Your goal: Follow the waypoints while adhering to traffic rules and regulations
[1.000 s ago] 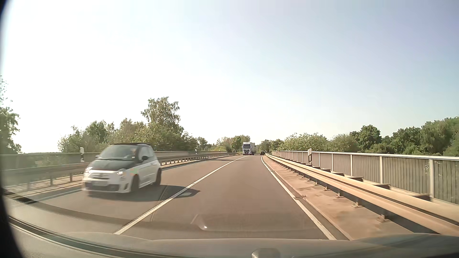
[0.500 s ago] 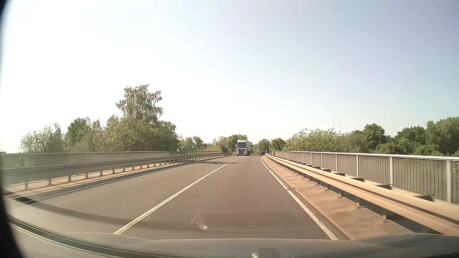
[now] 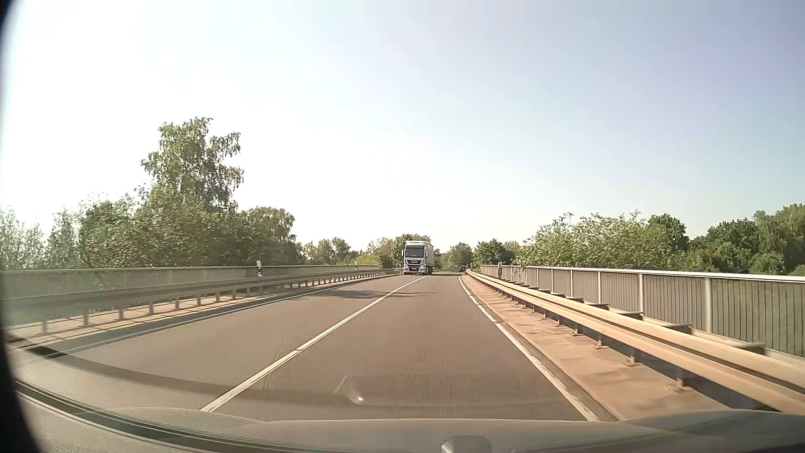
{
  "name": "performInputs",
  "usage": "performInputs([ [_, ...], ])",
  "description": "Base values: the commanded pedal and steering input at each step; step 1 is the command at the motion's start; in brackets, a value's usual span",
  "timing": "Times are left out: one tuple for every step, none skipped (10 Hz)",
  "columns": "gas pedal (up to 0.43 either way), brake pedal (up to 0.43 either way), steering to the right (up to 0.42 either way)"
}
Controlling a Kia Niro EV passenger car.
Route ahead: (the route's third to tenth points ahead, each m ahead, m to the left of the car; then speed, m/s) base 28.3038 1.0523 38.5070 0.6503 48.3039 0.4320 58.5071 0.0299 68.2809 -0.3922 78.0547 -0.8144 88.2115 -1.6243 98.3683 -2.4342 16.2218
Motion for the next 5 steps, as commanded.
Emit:
performInputs([
  [0.098, 0.018, 0.005],
  [0.098, 0.018, 0.005],
  [0.098, 0.012, 0.005],
  [0.098, 0.018, 0.005],
  [0.098, 0.012, 0.005],
])
